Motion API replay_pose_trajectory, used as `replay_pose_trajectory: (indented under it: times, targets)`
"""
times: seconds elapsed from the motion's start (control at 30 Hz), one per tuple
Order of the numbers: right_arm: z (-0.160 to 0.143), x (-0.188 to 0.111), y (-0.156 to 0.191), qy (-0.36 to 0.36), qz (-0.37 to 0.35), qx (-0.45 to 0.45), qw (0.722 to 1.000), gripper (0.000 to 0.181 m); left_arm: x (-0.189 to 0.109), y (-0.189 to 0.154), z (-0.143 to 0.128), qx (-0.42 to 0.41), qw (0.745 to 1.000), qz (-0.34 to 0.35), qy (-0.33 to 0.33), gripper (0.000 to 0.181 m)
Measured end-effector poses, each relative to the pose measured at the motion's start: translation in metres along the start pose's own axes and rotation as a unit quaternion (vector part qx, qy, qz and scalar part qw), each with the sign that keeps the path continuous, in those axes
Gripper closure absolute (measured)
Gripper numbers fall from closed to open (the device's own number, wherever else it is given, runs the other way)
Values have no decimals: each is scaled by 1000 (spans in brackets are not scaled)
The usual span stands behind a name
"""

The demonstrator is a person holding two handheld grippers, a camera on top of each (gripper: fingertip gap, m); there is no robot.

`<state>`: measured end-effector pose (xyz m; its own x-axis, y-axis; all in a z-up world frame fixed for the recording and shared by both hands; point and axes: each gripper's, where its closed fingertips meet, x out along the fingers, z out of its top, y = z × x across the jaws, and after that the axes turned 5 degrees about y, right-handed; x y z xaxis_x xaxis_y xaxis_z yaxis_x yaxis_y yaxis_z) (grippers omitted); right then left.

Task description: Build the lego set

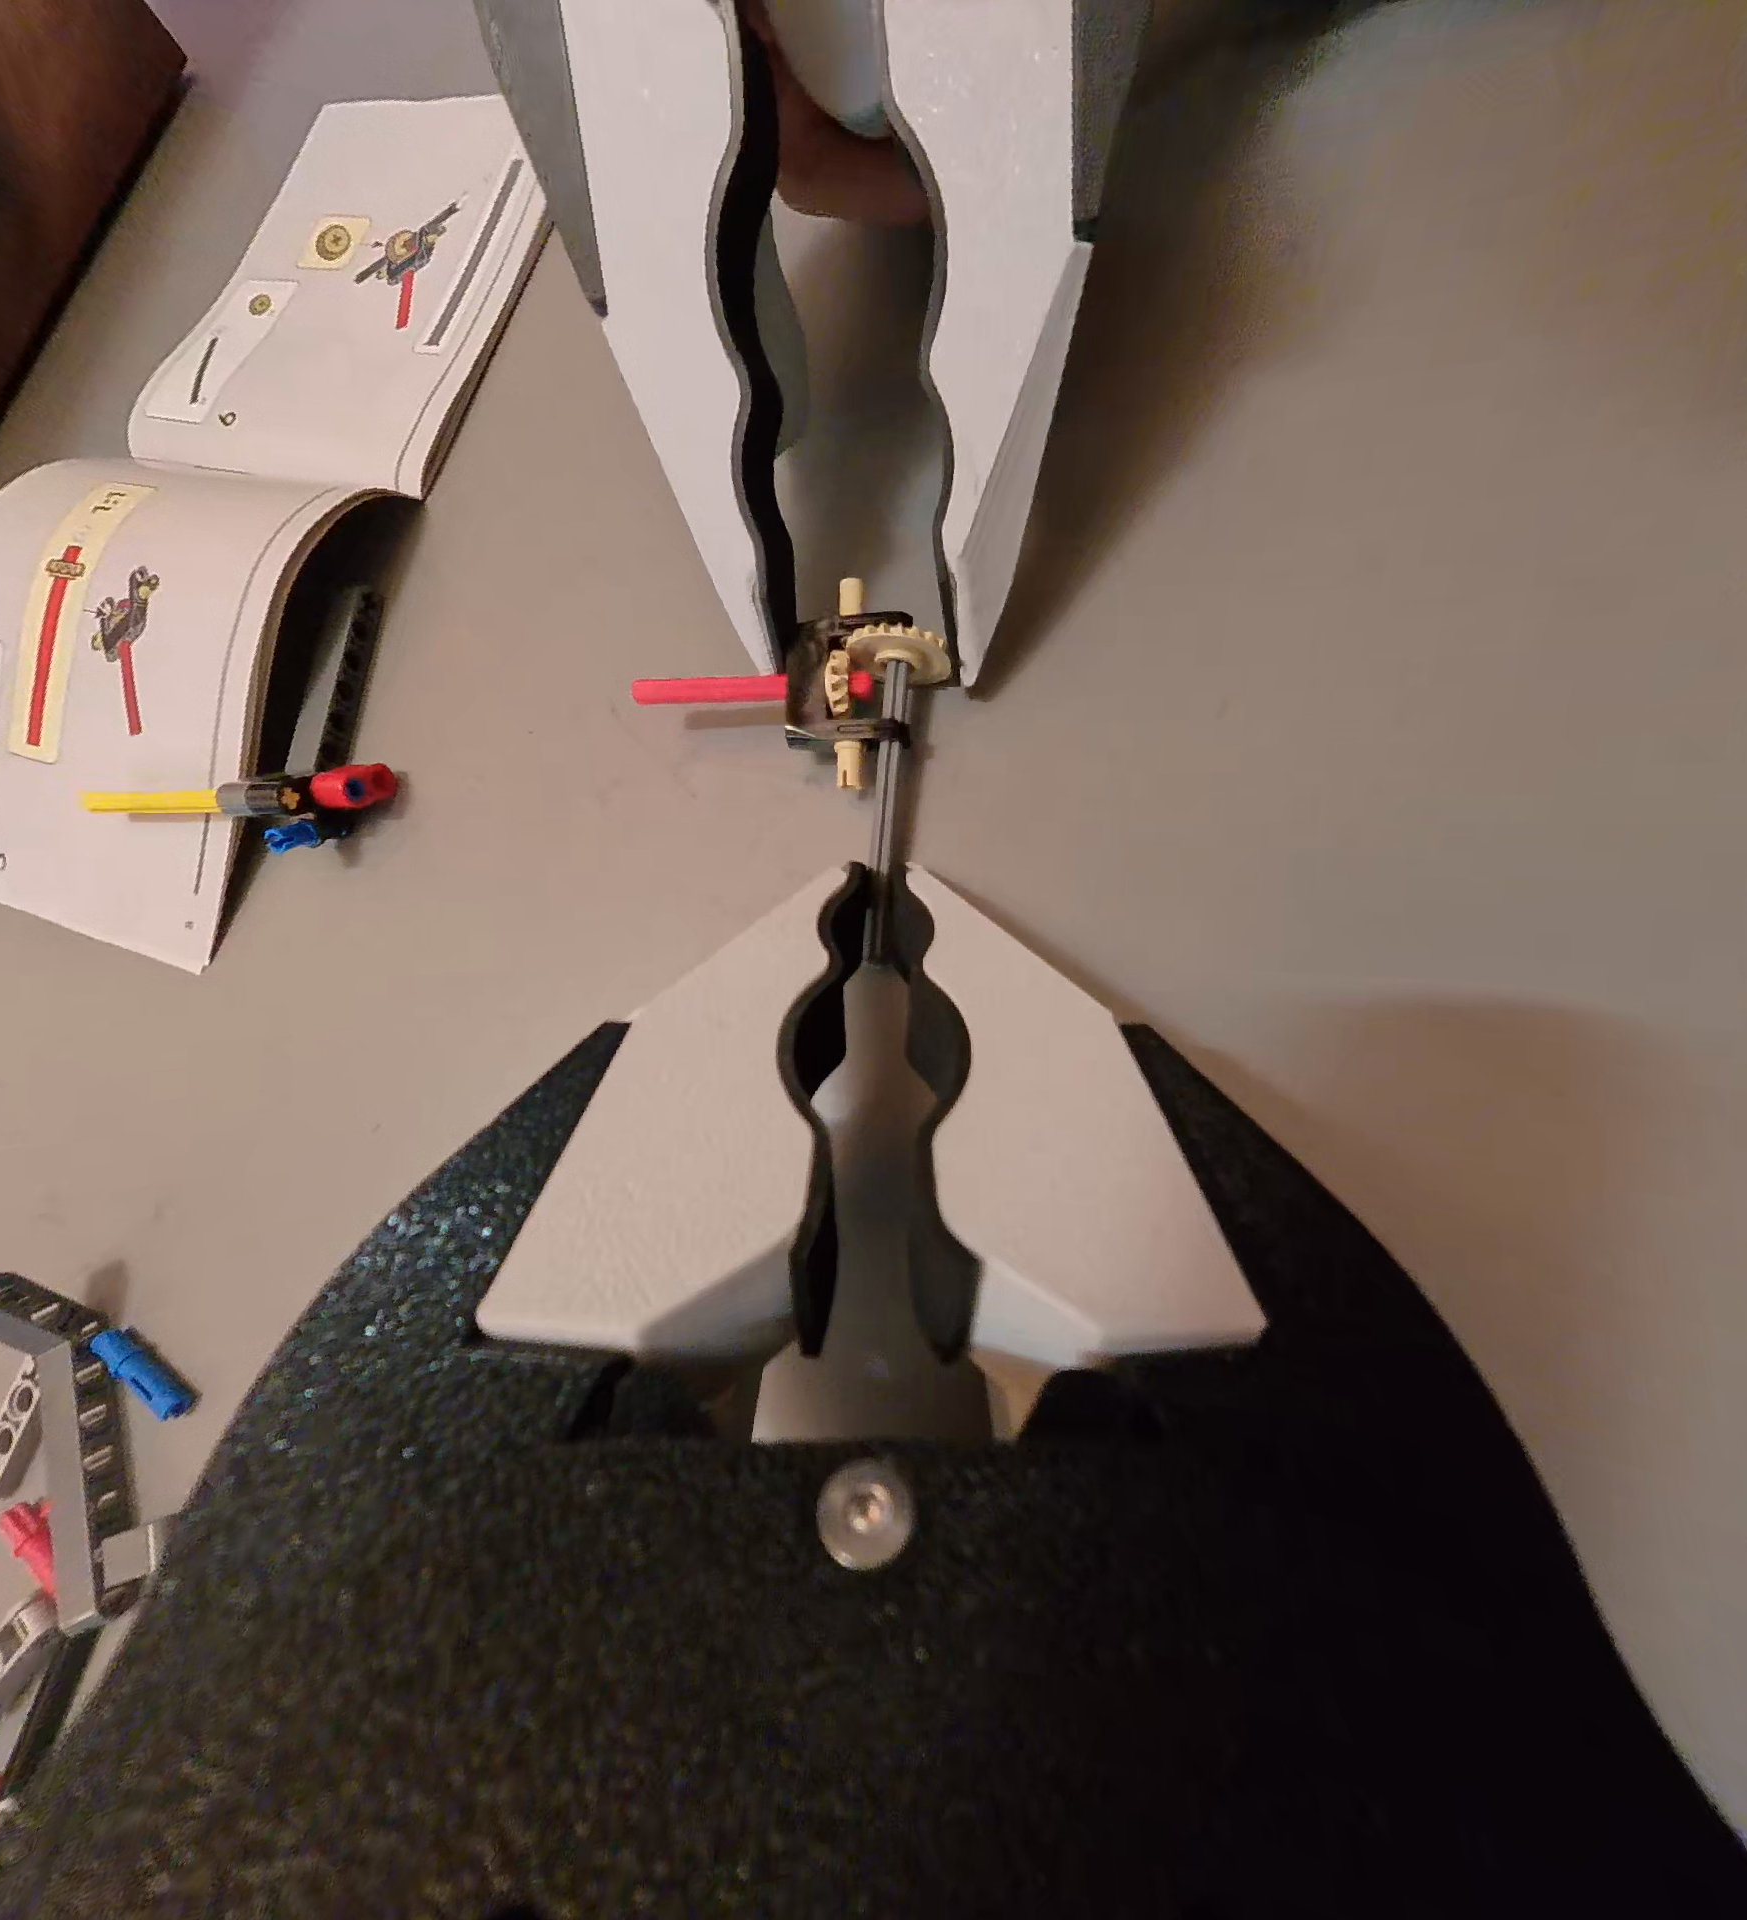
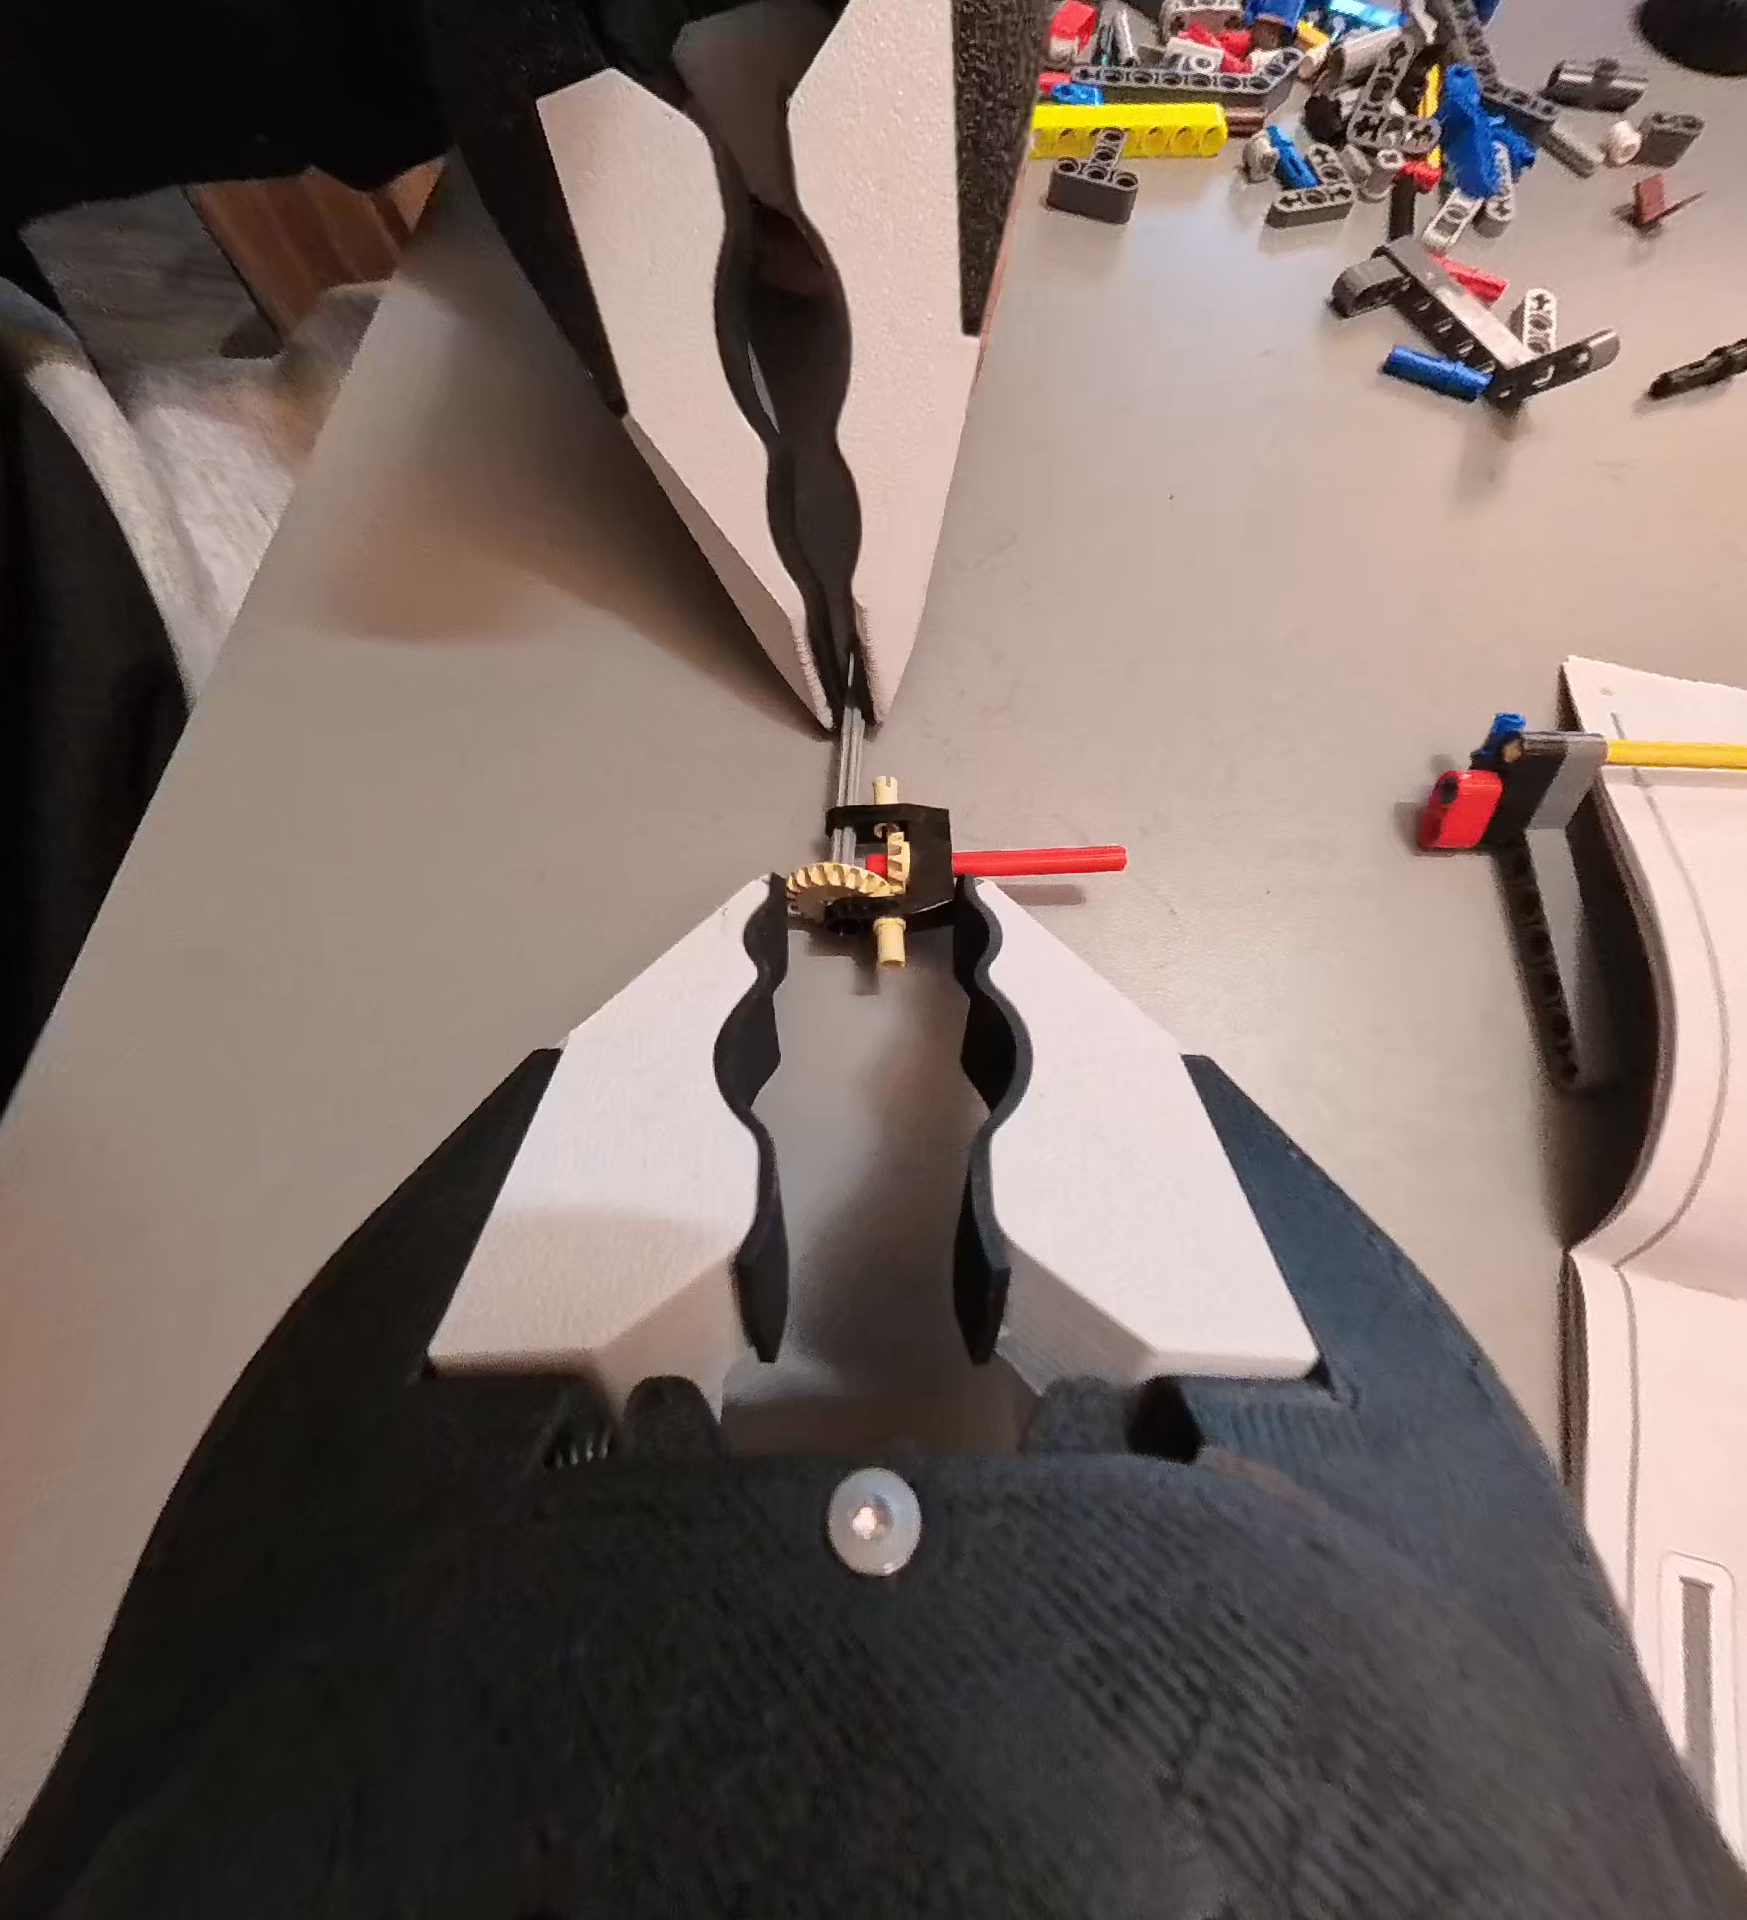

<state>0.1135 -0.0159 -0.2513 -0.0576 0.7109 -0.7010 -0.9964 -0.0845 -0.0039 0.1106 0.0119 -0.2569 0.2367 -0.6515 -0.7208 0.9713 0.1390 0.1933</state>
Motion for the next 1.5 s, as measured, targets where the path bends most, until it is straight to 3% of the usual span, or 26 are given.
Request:
replay_pose_trajectory:
  times: [0.67,1.5]
  targets:
    - [0,6,-2,11,8,0,1000,149,-1,-2,-1,-17,999,-31,1,179]
    - [4,9,2,12,-6,14,1000,152,-4,-5,-3,-46,999,-12,6,179]
